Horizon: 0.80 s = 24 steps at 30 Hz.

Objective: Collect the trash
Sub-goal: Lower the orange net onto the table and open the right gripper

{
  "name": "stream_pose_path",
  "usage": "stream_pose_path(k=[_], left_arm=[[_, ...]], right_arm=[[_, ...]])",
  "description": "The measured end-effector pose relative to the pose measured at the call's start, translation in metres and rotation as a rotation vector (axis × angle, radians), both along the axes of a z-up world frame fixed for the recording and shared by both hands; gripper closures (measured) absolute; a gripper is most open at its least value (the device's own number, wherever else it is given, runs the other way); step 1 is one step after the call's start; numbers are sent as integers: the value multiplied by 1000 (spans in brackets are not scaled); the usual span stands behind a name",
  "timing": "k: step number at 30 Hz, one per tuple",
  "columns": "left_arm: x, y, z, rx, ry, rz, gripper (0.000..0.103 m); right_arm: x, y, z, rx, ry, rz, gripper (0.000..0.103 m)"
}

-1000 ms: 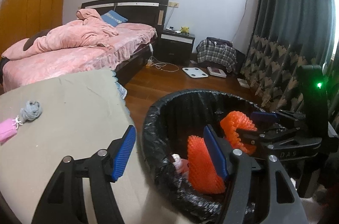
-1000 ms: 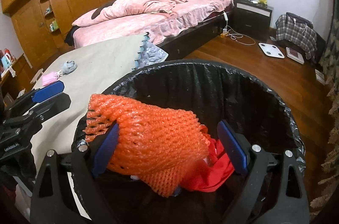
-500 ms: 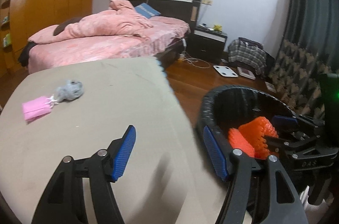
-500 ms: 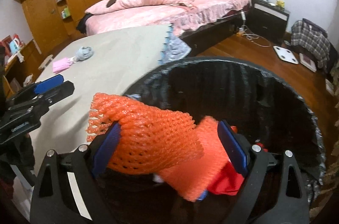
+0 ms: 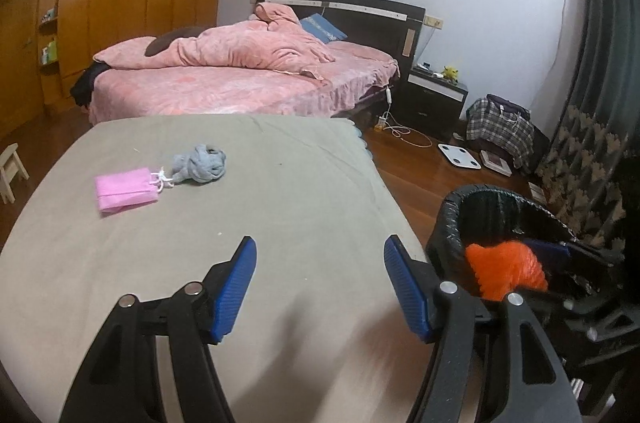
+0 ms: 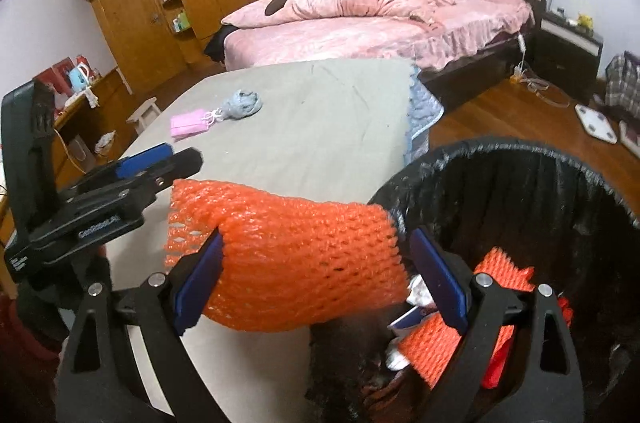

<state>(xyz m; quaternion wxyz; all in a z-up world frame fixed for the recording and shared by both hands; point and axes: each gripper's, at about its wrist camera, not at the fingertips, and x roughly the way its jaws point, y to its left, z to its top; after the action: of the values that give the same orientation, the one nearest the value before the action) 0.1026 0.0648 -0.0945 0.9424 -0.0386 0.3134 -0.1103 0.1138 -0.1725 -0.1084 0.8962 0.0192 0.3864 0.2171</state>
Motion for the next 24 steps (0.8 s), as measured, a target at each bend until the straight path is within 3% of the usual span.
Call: stream_pose_path(k=[5,10,17,24], left_arm=[[-4,12,11,-35,-35,1,39],[-7,31,17,3,-59,32,39],[-3,92,3,13,-16,131,39],[-11,127,-18,-15,34,206,39]], right_arm=[[13,11,10,4,-38,-31,14],[33,43,9,7,-35,22,14],[49,97,-7,0,-47,145,14],[49,142,-35,-29,42,202,14]])
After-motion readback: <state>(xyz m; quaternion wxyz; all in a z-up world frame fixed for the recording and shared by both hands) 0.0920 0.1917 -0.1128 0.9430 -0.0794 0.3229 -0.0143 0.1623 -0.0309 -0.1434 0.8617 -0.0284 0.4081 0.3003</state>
